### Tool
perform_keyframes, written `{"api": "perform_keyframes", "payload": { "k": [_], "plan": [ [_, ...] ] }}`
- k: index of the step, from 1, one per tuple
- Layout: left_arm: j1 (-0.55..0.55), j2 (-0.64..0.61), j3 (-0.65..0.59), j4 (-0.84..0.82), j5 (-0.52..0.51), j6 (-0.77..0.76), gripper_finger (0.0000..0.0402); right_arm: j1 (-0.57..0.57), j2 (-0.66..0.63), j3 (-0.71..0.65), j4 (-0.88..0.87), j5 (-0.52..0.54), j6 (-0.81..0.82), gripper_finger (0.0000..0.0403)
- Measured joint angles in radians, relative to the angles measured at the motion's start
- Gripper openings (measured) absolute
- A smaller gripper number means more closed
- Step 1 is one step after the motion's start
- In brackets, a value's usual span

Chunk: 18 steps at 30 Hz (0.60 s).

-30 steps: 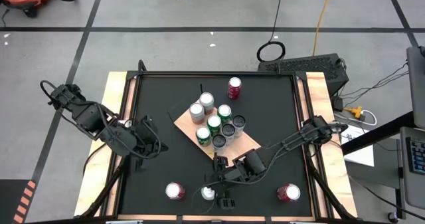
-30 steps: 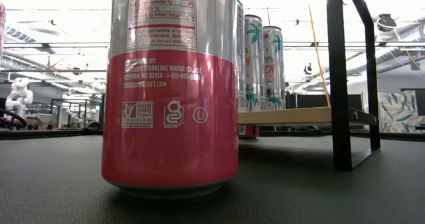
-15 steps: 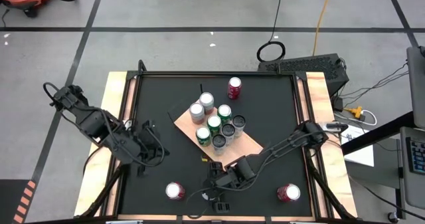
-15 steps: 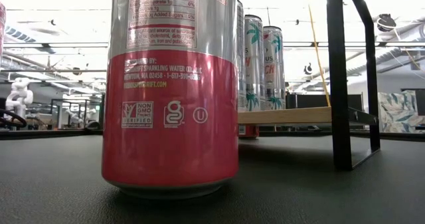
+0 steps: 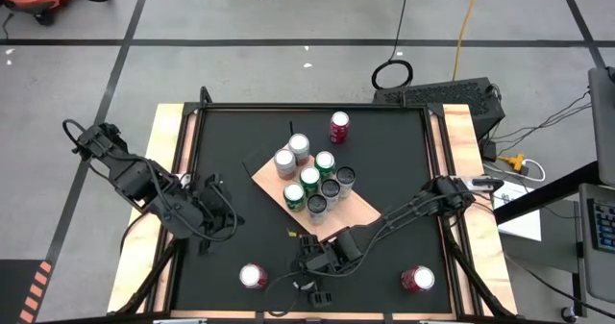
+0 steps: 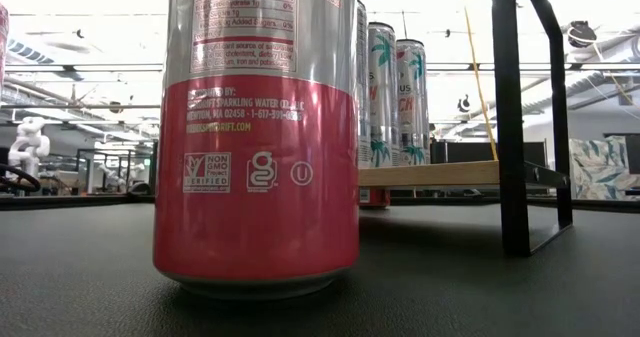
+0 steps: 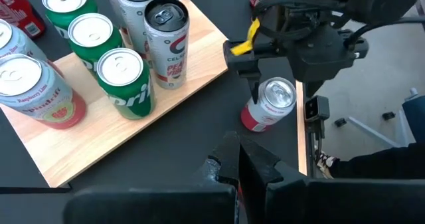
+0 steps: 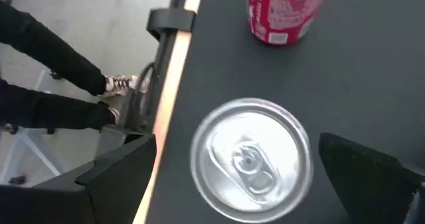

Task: Place canned beverage on shelf
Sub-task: Put the white and pink soda can aligned with the other white and pink soda cans

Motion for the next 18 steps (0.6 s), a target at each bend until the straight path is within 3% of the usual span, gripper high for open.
{"api": "perform_keyframes", "payload": {
  "k": [18],
  "plan": [
    [0.0,0.0,0.0,-0.005,-0.031,0.0,0.0005,-0.02,0.05,0.0,0.013,-0.054,-0.066,0.0392]
  ]
}}
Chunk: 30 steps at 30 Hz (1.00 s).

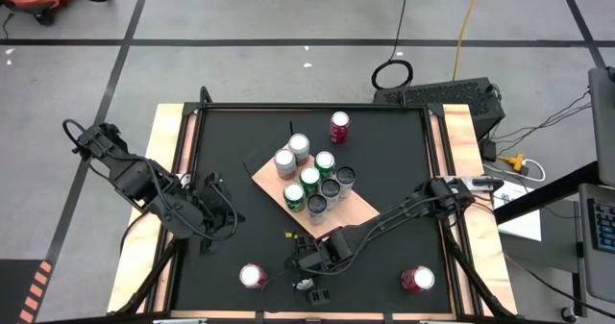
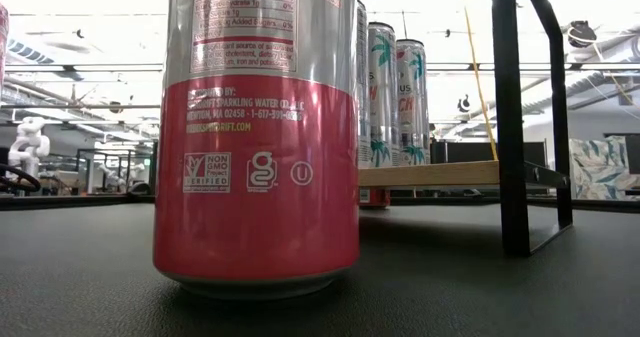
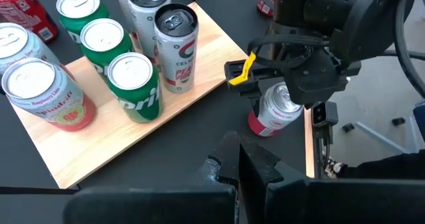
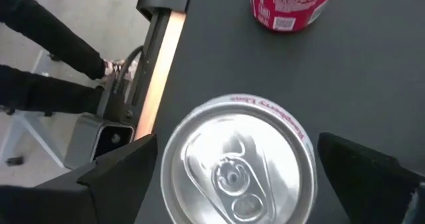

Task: Place canned beverage on shelf
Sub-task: Put the white and pink soda can aligned with the other white and pink soda cans

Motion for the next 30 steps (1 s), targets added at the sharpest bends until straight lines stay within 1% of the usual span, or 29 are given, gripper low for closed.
{"api": "perform_keyframes", "payload": {
  "k": [7,9,12,18,21,26,30],
  "plan": [
    [0.0,0.0,0.0,0.0,-0.003,0.0,0.0005,-0.006,0.009,0.0,0.007,-0.002,-0.009,0.039],
    [0.0,0.0,0.0,0.0,-0.003,0.0,0.0005,-0.006,0.009,0.0,0.008,-0.002,-0.013,0.0385],
    [0.0,0.0,0.0,0.0,-0.003,0.0,0.0005,-0.006,0.009,0.0,0.006,-0.001,-0.023,0.036],
    [0.0,0.0,0.0,0.0,-0.013,0.0,0.0005,-0.005,0.008,0.0,0.008,-0.003,-0.031,0.0295],
    [0.0,0.0,0.0,0.0,-0.014,0.001,0.0005,-0.005,0.008,0.001,0.008,-0.002,-0.031,0.0275],
    [0.0,0.0,0.0,0.0,-0.014,0.001,0.0005,-0.006,0.003,0.005,0.008,0.002,0.015,0.027],
    [0.0,0.0,0.0,0.0,-0.014,0.001,0.0005,-0.006,0.004,0.064,-0.011,0.008,0.038,0.0274]
  ]
}}
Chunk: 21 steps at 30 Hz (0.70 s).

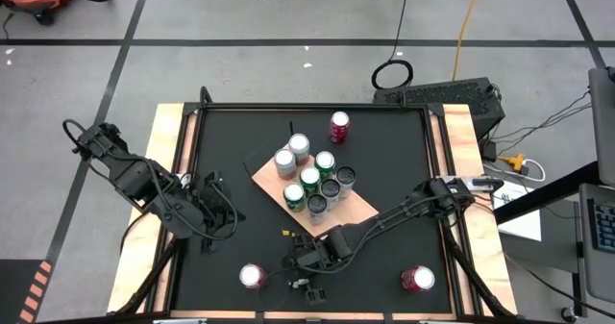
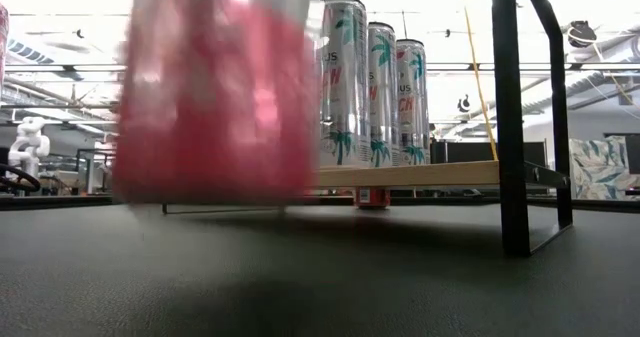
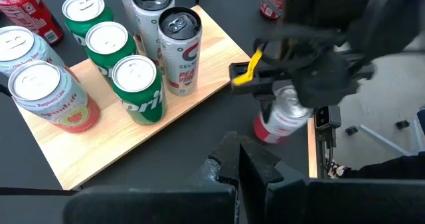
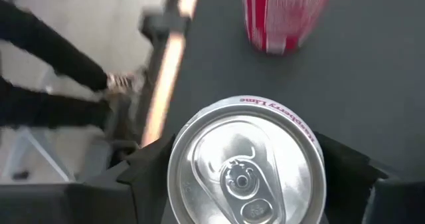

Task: Place canned beverage on shelf
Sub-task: Put the white and pink soda can aligned with the other white and pink soda cans

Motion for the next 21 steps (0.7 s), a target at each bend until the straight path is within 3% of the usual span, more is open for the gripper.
{"api": "perform_keyframes", "payload": {
  "k": [11,21],
  "plan": [
    [0.0,0.0,0.0,0.0,-0.003,-0.001,0.0005,-0.002,-0.001,0.319,-0.177,0.048,0.061,0.0273],
    [0.0,0.0,0.0,0.002,-0.013,-0.001,0.0005,-0.014,-0.151,0.309,-0.217,0.055,0.185,0.0271]
  ]
}}
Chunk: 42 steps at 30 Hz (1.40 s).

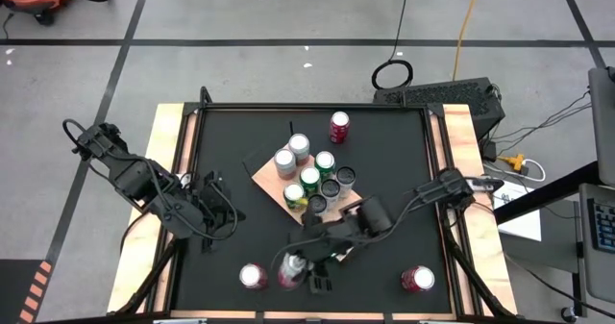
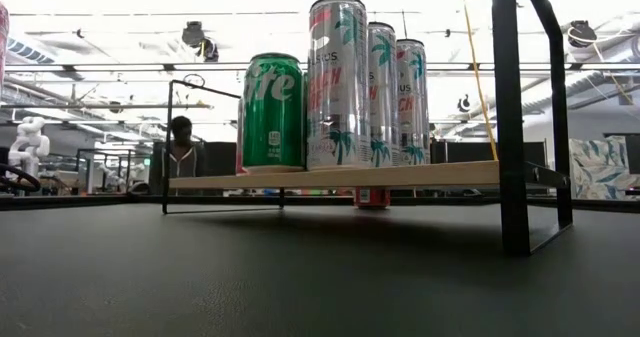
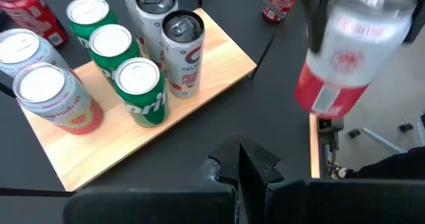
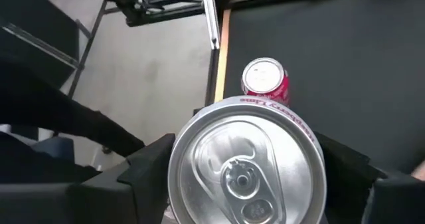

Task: Place canned beverage on shelf
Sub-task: Put the white and pink soda can aligned with the other white and pink soda cans

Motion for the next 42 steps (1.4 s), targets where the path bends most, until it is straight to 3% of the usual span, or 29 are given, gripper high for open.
{"api": "perform_keyframes", "payload": {
  "k": [10,21,32,42],
  "plan": [
    [0.012,0.0,0.0,0.004,-0.162,0.0,0.0005,-0.039,-0.159,0.0,-0.126,0.098,0.009,0.0271],
    [0.101,0.0,0.0,0.097,-0.327,0.001,0.0005,-0.119,-0.374,0.0,-0.317,0.099,-0.06,0.0274],
    [0.191,0.004,0.0,0.24,-0.332,0.001,0.0005,-0.204,-0.55,0.0,-0.385,0.097,-0.26,0.0273],
    [0.241,0.056,0.0,0.463,-0.311,0.105,0.0005,-0.216,-0.565,0.0,-0.387,0.047,-0.308,0.0272]
  ]
}}
